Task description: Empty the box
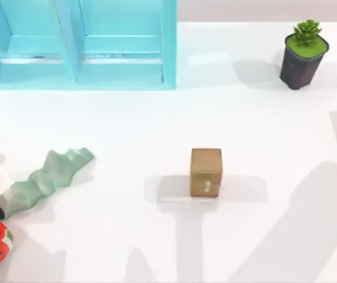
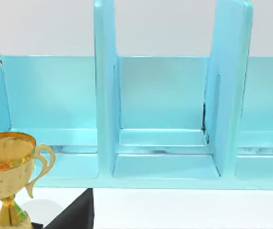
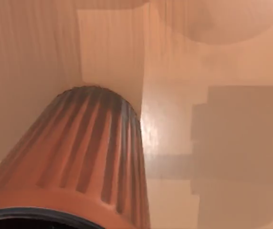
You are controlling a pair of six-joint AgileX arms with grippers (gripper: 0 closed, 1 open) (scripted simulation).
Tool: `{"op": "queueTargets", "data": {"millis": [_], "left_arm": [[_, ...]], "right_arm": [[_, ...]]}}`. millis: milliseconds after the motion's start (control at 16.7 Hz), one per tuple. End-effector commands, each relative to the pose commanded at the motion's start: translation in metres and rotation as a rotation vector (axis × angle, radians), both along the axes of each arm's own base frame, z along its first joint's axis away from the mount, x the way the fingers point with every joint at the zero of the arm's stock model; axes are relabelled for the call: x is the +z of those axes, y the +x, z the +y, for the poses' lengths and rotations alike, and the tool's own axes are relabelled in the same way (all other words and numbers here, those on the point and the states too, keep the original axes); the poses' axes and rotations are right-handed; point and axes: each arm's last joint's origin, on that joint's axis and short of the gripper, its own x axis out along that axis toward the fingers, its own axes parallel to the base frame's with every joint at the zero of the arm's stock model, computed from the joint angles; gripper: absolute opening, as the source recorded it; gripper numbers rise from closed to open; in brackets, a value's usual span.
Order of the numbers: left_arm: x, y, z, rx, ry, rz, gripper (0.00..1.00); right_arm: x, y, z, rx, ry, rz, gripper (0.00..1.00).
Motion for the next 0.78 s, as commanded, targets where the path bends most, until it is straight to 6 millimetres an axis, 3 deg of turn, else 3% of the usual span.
{"op": "queueTargets", "data": {"millis": [720, 780], "left_arm": [[0.0000, 0.0000, 0.0000, 0.000, 0.000, 0.000, 1.00], [0.0000, 0.0000, 0.0000, 0.000, 0.000, 0.000, 1.00]], "right_arm": [[0.0000, 0.0000, 0.0000, 0.000, 0.000, 0.000, 0.02], [0.0000, 0.0000, 0.0000, 0.000, 0.000, 0.000, 0.00]]}}
